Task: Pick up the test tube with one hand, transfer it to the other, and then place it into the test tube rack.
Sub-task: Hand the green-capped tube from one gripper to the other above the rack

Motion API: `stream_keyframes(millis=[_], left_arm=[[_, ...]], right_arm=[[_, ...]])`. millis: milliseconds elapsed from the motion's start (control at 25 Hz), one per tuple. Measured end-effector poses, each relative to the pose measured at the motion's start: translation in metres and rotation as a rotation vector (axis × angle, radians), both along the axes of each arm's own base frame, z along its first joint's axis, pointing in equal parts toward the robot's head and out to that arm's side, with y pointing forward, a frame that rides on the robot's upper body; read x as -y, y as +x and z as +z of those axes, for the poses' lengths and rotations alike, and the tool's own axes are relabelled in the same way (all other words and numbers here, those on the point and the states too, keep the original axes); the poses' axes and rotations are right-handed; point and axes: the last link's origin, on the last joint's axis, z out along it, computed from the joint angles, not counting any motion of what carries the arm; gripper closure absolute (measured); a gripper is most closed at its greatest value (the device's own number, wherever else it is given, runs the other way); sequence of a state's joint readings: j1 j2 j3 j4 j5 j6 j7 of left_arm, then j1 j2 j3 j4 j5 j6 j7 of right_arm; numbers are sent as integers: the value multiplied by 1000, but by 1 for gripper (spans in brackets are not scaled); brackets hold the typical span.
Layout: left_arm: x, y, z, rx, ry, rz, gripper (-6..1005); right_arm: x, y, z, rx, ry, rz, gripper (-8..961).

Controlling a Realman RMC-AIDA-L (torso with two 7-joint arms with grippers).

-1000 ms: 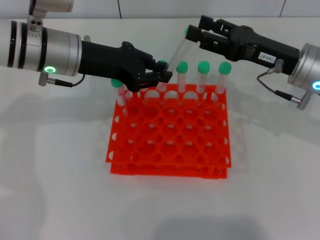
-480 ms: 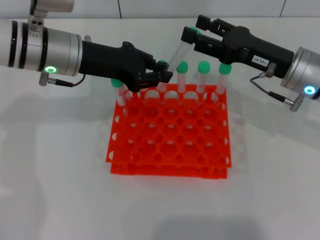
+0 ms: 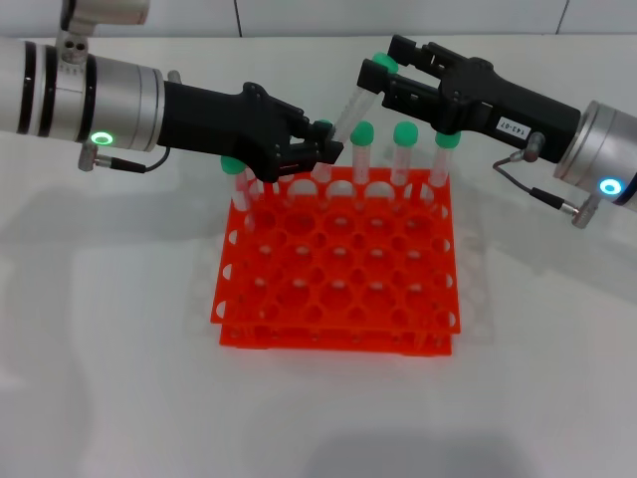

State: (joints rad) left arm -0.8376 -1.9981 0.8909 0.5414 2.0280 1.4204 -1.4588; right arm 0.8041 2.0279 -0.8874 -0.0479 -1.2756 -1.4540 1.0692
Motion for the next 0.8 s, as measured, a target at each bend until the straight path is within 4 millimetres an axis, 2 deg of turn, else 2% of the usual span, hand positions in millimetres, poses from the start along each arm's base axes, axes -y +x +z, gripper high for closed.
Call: stream_keyframes(millis=[40, 240, 680, 800], left_arm=[[0, 0, 0, 0, 0, 0, 809], [0, 0, 0, 0, -1, -1, 809], [0, 2, -2, -4, -6, -7, 808], [0, 5, -4, -5, -11, -14, 804]], right_arm=[[0, -1, -1, 1, 0, 2, 192], [0, -4, -2, 5, 0, 17, 324], [0, -4, -3, 5, -5, 16, 406], [-1, -5, -3, 6, -6, 16, 403]])
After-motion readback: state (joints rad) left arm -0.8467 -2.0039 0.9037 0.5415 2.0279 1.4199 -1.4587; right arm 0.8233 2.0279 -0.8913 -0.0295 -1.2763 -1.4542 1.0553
